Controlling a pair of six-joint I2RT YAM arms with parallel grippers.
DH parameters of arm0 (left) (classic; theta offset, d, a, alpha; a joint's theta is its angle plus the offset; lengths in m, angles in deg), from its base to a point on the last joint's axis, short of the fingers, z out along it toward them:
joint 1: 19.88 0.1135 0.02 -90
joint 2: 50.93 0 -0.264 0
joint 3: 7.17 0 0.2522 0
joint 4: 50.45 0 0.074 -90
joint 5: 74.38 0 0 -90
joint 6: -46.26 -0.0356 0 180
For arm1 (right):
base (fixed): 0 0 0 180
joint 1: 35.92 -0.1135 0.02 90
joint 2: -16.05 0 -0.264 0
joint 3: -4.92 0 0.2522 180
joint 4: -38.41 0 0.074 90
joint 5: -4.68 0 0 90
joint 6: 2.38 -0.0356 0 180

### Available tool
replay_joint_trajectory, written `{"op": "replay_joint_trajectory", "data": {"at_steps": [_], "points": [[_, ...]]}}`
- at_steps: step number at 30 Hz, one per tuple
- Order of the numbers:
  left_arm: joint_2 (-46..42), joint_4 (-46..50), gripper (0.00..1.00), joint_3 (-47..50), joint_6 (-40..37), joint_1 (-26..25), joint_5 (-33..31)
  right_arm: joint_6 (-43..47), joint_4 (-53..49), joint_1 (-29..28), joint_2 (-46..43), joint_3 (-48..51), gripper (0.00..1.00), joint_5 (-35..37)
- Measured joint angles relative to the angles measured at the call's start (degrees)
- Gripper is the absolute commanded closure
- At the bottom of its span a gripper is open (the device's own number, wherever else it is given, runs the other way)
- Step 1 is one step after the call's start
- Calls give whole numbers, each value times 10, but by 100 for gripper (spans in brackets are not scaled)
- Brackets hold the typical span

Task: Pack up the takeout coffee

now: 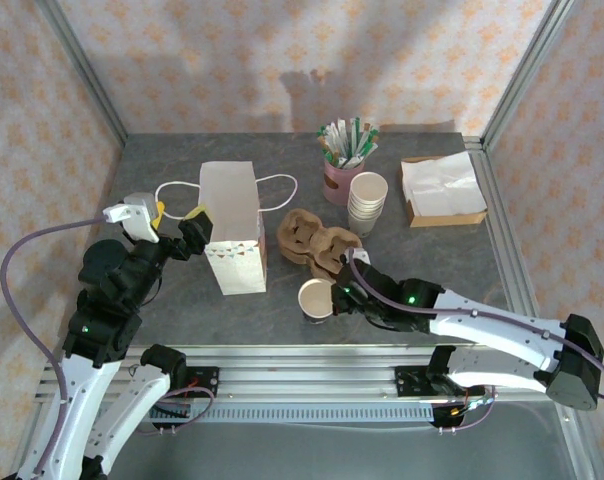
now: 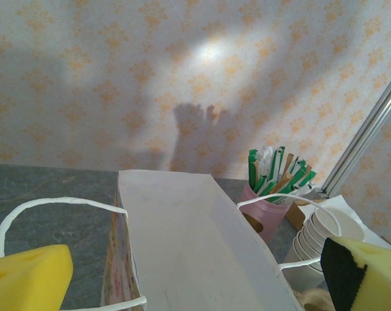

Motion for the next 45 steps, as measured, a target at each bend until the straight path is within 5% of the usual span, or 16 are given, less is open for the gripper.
{"op": "replay_joint_trajectory", "data": {"at_steps": [14, 24, 35, 39, 45], "points": [[0, 5, 0, 0, -2, 0, -4, -12, 71, 0, 37, 36, 97, 36], [0, 8, 0, 0, -2, 0, -10, -14, 30, 0, 52, 9, 55, 61], [0, 8, 0, 0, -2, 0, -10, -2, -66, 5, -17, -68, 37, 119], [0, 8, 0, 0, -2, 0, -10, -13, -112, 64, -60, -66, 20, 128], [0, 8, 0, 0, -2, 0, -10, -21, -126, 191, -88, -16, 14, 58]]}}
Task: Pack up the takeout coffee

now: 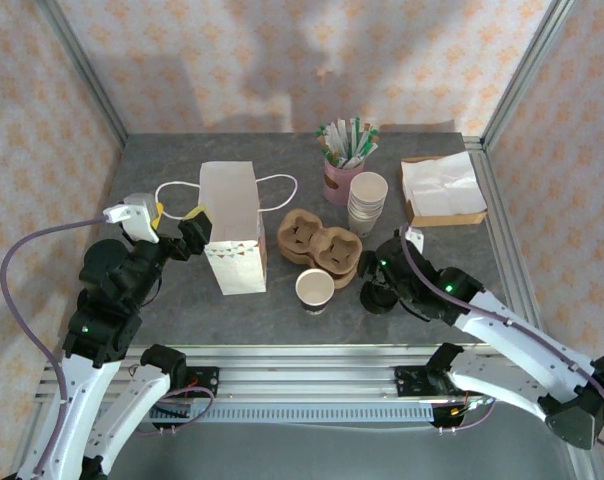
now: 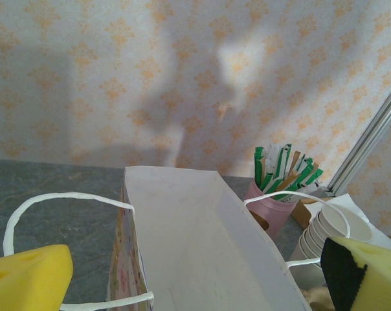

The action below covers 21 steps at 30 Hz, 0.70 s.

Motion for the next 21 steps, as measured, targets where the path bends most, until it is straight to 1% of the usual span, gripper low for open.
{"op": "replay_joint_trajectory", "data": {"at_steps": [5, 9, 13, 17, 21], "points": [[0, 0, 0, 0, 0, 0, 0, -6, 8, 79, 3, 64, 11, -92], [3, 0, 0, 0, 1, 0, 3, -11, 17, 115, 6, 88, 11, -136], [8, 0, 0, 0, 2, 0, 5, -11, 32, 130, 15, 96, 11, -161], [9, 0, 0, 0, 2, 0, 7, -11, 45, 130, 31, 97, 12, -177], [9, 0, 0, 0, 2, 0, 10, -10, 52, 130, 41, 97, 10, -184]]}}
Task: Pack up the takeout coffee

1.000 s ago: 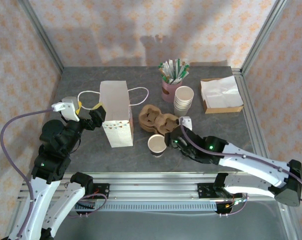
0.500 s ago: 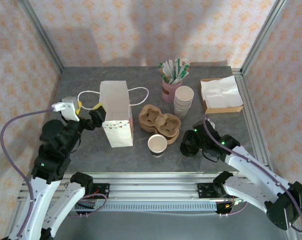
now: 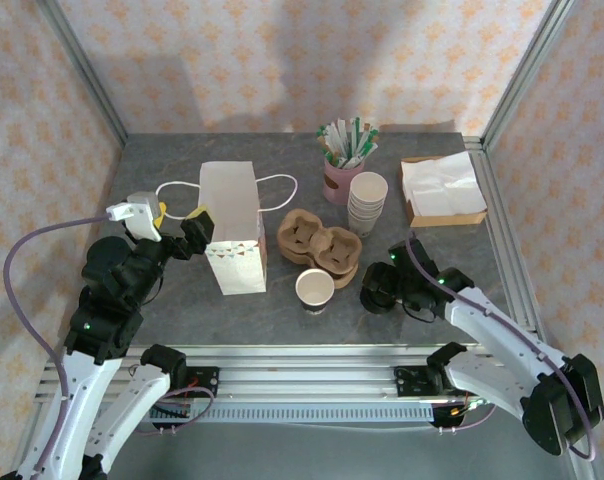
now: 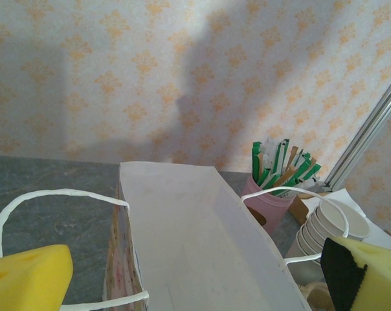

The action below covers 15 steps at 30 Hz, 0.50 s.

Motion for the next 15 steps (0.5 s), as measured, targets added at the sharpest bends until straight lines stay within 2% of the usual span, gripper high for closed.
{"op": "replay_joint_trajectory", "data": {"at_steps": [15], "points": [[4, 0, 0, 0, 0, 0, 5, 0, 9, 0, 22, 9, 12, 2]]}}
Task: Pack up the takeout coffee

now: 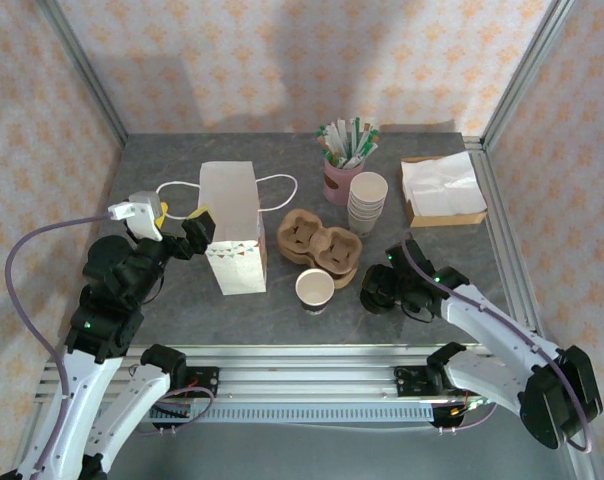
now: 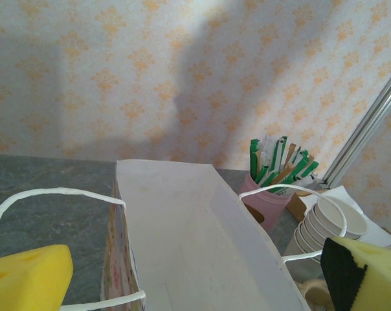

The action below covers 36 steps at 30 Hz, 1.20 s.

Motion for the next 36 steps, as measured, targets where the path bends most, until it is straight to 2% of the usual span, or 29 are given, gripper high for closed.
{"op": "replay_joint_trajectory", "data": {"at_steps": [20, 36], "points": [[0, 0, 0, 0, 0, 0, 0, 0, 23, 0, 7, 17, 26, 0], [1, 0, 0, 0, 0, 0, 0, 2, -5, 0, -34, 0, 30, 0]]}}
